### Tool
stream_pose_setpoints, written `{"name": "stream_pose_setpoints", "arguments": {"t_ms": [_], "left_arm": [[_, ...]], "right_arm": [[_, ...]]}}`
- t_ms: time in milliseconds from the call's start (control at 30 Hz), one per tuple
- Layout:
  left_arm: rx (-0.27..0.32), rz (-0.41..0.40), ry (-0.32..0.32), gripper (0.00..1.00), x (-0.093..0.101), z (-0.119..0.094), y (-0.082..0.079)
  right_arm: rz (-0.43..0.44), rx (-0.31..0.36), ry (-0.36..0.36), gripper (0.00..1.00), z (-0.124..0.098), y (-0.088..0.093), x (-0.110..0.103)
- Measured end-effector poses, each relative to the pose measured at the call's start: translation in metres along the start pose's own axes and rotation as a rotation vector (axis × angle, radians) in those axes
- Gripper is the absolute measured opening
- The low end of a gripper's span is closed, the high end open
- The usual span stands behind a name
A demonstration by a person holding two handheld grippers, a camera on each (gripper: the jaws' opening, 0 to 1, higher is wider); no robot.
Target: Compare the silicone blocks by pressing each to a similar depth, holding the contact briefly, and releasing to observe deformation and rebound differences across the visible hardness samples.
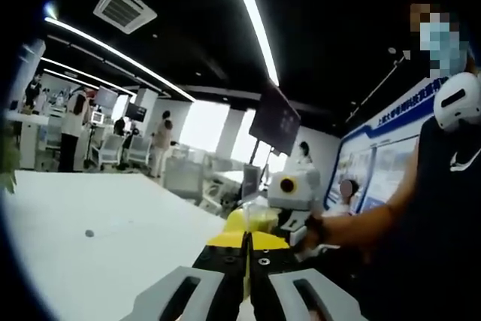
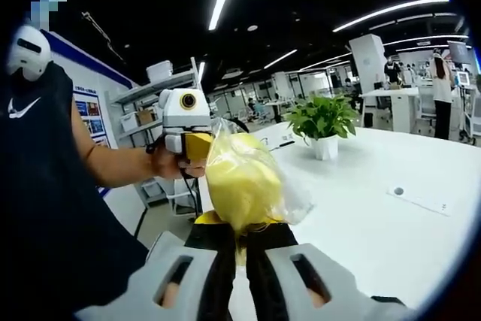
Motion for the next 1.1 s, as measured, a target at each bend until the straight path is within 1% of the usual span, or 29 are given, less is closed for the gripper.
{"name": "stream_pose_setpoints", "arguments": {"t_ms": [67,133,233,300,367,400,467,567,600,667,700,767,833,867,900,933,967,1033,1067,1100], "left_arm": [[0.000,0.003,0.005,0.00,0.002,0.000,0.000],[-0.002,0.000,0.011,0.00,0.003,-0.001,0.000],[-0.011,0.021,-0.001,0.00,0.003,0.001,0.003],[-0.023,0.012,-0.012,0.00,0.004,0.000,0.004],[-0.022,0.011,-0.011,0.00,0.002,-0.001,0.005],[-0.024,0.017,-0.009,0.00,0.002,-0.002,0.006],[-0.037,0.055,-0.005,0.00,0.003,-0.004,0.008],[-0.032,0.062,0.000,0.00,0.005,-0.003,0.008],[-0.029,0.080,0.008,0.00,0.008,-0.002,0.008],[-0.035,0.074,0.007,0.00,0.007,0.000,0.008],[-0.042,0.057,0.002,0.00,0.007,0.001,0.008],[-0.039,0.056,0.001,0.00,0.008,0.004,0.007],[-0.026,0.059,-0.002,0.00,0.008,0.005,0.004],[-0.021,0.061,-0.002,0.00,0.009,0.006,0.003],[-0.019,0.061,-0.001,0.00,0.009,0.006,0.002],[-0.014,0.058,0.001,0.00,0.009,0.006,0.000],[-0.012,0.049,0.010,0.00,0.010,0.007,-0.001],[-0.010,0.053,0.009,0.00,0.012,0.007,-0.002],[-0.011,0.047,0.004,0.00,0.011,0.007,-0.003],[-0.006,0.046,-0.001,0.00,0.011,0.006,-0.004]], "right_arm": [[-0.002,-0.001,-0.002,0.00,-0.001,0.000,-0.004],[-0.002,-0.005,0.000,0.00,-0.002,0.001,-0.004],[0.000,-0.012,0.000,0.00,-0.002,0.003,-0.004],[-0.017,-0.015,-0.006,0.00,-0.003,0.005,-0.003],[-0.003,-0.013,-0.011,0.00,-0.003,0.006,-0.003],[-0.008,-0.015,-0.012,0.00,-0.002,0.007,-0.003],[-0.012,-0.022,-0.010,0.00,-0.001,0.009,-0.005],[-0.001,-0.015,-0.010,0.00,-0.003,0.009,-0.006],[0.007,-0.010,-0.010,0.00,-0.004,0.009,-0.007],[0.011,-0.009,-0.010,0.00,-0.006,0.010,-0.006],[0.011,-0.009,-0.007,0.00,-0.007,0.011,-0.005],[0.019,0.000,-0.004,0.00,-0.009,0.009,-0.005],[0.062,0.015,-0.004,0.00,-0.010,0.005,-0.005],[0.060,0.020,-0.002,0.01,-0.010,0.004,-0.004],[0.040,0.028,0.008,0.01,-0.010,0.003,-0.003],[-0.003,0.039,0.015,0.02,-0.010,0.001,-0.003],[0.011,0.038,-0.012,0.03,-0.011,0.001,-0.007],[0.007,0.044,-0.010,0.04,-0.011,0.000,-0.005],[-0.012,0.054,-0.004,0.04,-0.011,-0.002,-0.002],[-0.004,0.064,-0.006,0.05,-0.010,-0.003,-0.001]]}}
Point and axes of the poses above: the point that each gripper's makers call its tool centre point, and the gripper's own axes: z roughly forward along the fingers, x roughly to its right, y roughly out of its underside, the point moved 2 cm from there along -z, roughly backward along the fingers, and after that the axes turned 3 degrees about x, right-handed, at the moved point
